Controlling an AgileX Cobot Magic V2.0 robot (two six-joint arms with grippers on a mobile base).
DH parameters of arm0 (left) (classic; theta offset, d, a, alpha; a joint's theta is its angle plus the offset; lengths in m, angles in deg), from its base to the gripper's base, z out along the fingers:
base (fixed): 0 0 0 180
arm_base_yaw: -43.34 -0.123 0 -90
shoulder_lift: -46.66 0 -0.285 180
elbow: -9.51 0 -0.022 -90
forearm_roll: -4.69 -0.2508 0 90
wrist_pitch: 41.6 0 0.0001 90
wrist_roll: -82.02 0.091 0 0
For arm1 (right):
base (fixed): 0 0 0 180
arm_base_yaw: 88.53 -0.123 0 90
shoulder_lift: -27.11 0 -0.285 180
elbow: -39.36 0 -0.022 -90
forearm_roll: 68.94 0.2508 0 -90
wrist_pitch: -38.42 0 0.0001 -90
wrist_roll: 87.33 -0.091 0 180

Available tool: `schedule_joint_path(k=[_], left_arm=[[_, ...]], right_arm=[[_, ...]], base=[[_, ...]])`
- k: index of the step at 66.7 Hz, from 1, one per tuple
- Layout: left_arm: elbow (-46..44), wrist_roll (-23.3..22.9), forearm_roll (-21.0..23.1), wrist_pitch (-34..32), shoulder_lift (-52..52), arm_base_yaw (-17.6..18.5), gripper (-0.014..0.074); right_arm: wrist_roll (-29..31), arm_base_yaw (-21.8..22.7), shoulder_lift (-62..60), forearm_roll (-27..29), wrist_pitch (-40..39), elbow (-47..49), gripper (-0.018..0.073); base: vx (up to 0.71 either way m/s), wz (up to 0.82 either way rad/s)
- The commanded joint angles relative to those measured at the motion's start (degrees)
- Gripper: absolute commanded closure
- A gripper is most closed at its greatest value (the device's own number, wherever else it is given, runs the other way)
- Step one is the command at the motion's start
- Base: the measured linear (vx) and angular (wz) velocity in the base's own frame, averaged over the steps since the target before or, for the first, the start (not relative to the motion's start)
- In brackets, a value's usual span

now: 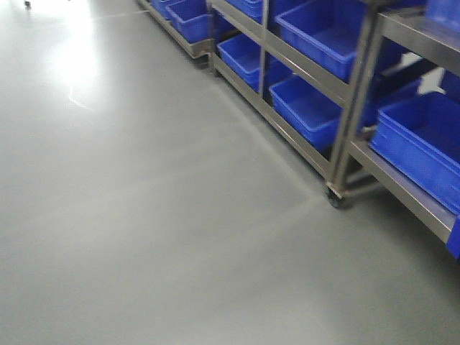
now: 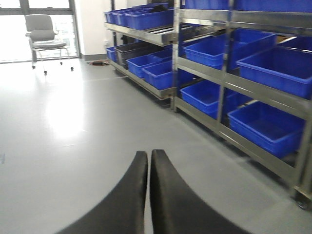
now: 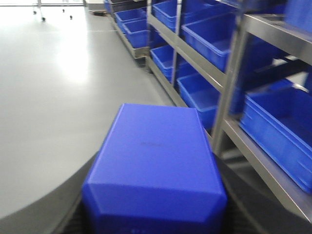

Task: Pour parts from conveyor to right shelf
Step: 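Drive along the aisle to the shelf rack of blue bins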

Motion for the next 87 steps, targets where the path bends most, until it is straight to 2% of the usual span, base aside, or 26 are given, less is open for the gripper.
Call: schedule_joint_path(k=[1,46,87], left_arm=[[-1.12,-0.49,0.45,-4.54,-1.01,0.30,0.0602],[-1.12,-0.49,0.45,-4.54,-1.01,0.30,0.0602],[-1.12,-0.49,0.45,-4.54,-1.01,0.30,0.0602]], right_arm=[[0.29,0.24,0.38,0.03,-4.50,1.70,0.0564],[0.29,0.24,0.35,0.03,-4.49,1.70,0.0564],[0.29,0.24,0.35,0.03,-4.49,1.70,0.0564]], base=[[0.75,0.37],[0.75,0.36],[0.74,0.17]])
